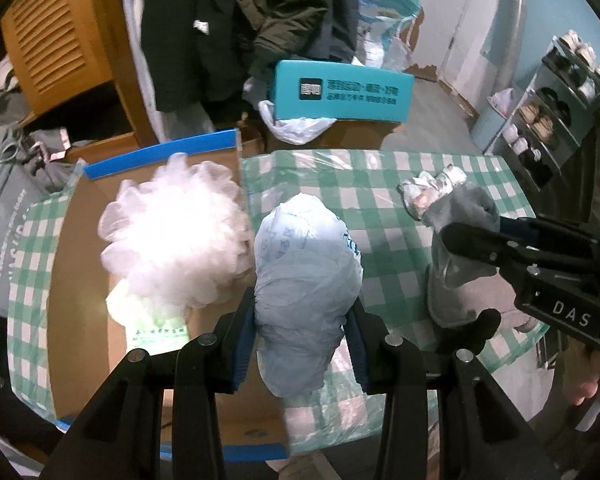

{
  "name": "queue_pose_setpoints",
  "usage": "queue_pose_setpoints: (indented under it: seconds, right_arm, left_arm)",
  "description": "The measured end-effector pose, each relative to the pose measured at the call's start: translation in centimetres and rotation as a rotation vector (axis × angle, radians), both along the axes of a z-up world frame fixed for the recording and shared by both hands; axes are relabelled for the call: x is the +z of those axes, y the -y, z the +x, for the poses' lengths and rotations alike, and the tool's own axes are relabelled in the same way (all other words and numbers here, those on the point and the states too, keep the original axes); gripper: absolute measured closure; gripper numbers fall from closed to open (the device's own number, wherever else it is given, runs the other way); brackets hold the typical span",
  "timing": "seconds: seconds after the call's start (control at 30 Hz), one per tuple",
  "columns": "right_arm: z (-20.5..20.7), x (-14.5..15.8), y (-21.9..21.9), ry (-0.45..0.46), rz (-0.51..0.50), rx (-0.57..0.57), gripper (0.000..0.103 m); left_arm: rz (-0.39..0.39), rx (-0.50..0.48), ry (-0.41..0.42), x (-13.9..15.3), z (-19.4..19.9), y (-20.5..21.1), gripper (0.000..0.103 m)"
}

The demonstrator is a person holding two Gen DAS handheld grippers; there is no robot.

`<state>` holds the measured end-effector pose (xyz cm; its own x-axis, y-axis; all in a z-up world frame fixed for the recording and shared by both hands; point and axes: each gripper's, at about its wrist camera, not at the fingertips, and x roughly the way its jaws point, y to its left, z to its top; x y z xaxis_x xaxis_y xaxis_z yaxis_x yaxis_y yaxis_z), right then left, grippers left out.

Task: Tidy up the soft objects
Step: 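Carry both socks over the cardboard box with both tools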

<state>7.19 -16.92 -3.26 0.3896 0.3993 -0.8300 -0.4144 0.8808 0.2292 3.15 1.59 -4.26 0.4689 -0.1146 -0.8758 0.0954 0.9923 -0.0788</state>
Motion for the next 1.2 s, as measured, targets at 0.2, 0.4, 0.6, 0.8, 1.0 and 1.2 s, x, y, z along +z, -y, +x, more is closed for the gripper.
queue_pose_setpoints:
  seconds: [0.2,0.4,0.6,0.8,1.0,1.2]
  right_arm:
    - [-0.2,0.4,-3.1,-0.01,0.017,0.052,0.076]
    - [-0.4,1.1,-6.0,-0.005,0.022,0.097,0.076]
    - [-0.5,1.3,-9.3,-0.016,0.03,0.146,0.076]
    - [-0.8,1.1,-12.4,-0.027,0.024,0.196,0.076]
    - [-1.2,0.5,-14.8,-0.037,0.008,0.235,0.076]
    - [-1.3,-0.7,-16.4,-0.068,-0.005,0.252,0.076]
  left_arm:
    - [0.001,0.043,0.022,0.7,-0.8,-2.5,0.061]
    - [-0.001,0.088,0.025,0.7,-1.4,-5.2,0.061]
    - [0.0,0.136,0.018,0.3,-2.0,-7.8,0.061]
    - [0.0,0.181,-0.011,-0.9,-2.5,-10.1,0.061]
    - [-0.004,0.208,-0.027,-1.6,-2.8,-11.6,0.061]
    - [0.007,0.232,-0.041,-2.5,-2.9,-12.9,0.061]
